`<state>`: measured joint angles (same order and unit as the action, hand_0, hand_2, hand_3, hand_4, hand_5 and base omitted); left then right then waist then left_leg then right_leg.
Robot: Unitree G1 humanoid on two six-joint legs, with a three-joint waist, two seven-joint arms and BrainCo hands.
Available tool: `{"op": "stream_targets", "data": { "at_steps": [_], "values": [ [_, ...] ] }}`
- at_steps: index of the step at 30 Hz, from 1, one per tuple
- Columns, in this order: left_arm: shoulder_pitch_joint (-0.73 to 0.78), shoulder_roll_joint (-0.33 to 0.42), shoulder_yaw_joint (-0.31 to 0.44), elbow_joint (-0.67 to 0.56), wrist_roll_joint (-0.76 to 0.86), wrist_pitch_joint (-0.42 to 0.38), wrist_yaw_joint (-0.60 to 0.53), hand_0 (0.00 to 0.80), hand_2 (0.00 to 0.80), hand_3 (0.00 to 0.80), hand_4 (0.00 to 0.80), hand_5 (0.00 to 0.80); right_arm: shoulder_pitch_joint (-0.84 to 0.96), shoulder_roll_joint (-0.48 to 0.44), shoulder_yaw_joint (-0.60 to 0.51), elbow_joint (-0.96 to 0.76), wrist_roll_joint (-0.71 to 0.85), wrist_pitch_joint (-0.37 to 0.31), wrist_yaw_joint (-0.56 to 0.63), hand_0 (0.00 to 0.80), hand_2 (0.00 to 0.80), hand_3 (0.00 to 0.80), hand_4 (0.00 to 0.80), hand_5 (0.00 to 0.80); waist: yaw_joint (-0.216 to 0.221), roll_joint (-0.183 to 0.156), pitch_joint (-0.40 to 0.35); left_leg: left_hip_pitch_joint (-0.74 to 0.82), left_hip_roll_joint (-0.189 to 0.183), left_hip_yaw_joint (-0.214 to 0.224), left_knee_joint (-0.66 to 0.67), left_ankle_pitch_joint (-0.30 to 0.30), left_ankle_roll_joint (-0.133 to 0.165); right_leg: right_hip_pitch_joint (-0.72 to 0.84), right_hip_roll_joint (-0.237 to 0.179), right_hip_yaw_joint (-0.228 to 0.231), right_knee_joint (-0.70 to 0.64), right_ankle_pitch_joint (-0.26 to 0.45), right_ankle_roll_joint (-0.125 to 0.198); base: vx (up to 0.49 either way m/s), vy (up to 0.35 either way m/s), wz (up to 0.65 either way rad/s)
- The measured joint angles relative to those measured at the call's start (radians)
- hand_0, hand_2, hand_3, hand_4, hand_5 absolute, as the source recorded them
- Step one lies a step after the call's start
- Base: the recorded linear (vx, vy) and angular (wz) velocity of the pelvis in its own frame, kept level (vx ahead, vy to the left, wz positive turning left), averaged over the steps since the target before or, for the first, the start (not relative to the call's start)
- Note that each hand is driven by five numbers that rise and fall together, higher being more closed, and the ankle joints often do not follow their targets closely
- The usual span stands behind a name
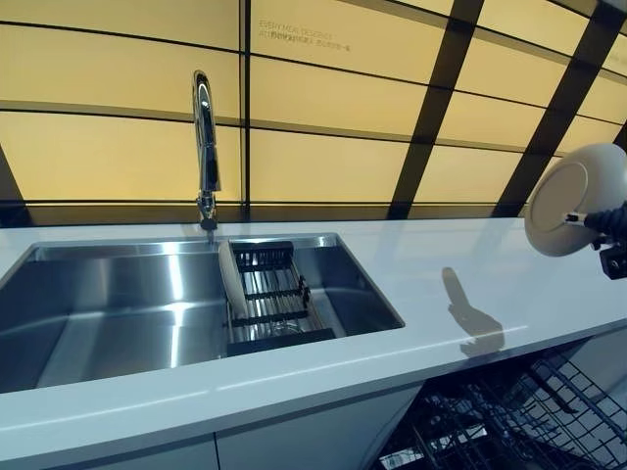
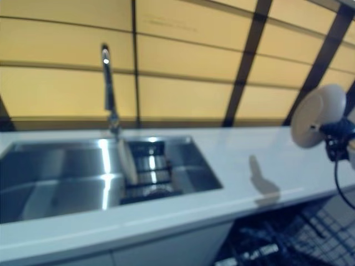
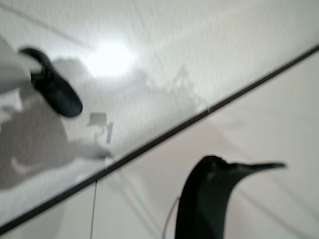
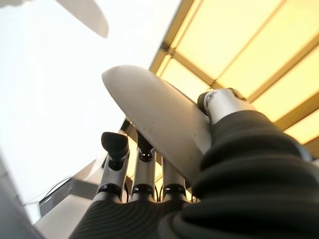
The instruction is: Take plates into dishwasher
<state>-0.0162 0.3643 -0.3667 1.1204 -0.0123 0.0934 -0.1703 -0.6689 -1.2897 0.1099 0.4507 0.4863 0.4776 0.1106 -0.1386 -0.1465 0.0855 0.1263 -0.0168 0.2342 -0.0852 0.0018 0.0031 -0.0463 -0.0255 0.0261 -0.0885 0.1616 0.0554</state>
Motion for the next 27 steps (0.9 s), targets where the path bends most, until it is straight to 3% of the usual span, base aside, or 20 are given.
{"op": "stream_targets", "data": {
  "at_steps": [13,21,27],
  "values": [
    [-0.004,0.007,0.001,0.000,0.002,-0.003,-0.006,0.000,0.000,0.000,0.000,0.000,0.348,-0.006,-0.195,0.007,-0.082,-0.008,0.120,0.800,0.800,0.800,0.800,0.800,-0.044,0.029,-0.009,-0.002,0.001,0.037,-0.004,-0.016,-0.001,-0.019,0.005,0.022,0.000,0.002,0.003,-0.010,-0.023,-0.09],
    [-0.010,0.011,0.003,0.000,0.027,-0.021,-0.007,0.000,0.000,0.000,0.000,0.000,0.543,-0.006,-0.310,0.015,-0.137,-0.072,0.177,0.800,0.800,0.800,0.800,0.800,-0.089,0.033,-0.005,-0.016,0.002,0.041,-0.004,-0.017,-0.001,-0.036,0.006,0.022,0.001,0.005,0.006,-0.031,-0.035,-0.03],
    [-0.015,0.018,0.003,0.000,0.041,-0.021,-0.007,0.000,0.000,0.000,0.000,0.000,0.649,-0.006,-0.353,0.015,-0.246,-0.190,0.273,0.800,0.800,0.800,0.800,0.800,-0.095,0.032,0.016,-0.021,0.001,0.068,-0.003,-0.021,-0.001,-0.055,0.004,0.022,0.000,0.009,0.012,-0.025,-0.015,-0.13]
  ]
}}
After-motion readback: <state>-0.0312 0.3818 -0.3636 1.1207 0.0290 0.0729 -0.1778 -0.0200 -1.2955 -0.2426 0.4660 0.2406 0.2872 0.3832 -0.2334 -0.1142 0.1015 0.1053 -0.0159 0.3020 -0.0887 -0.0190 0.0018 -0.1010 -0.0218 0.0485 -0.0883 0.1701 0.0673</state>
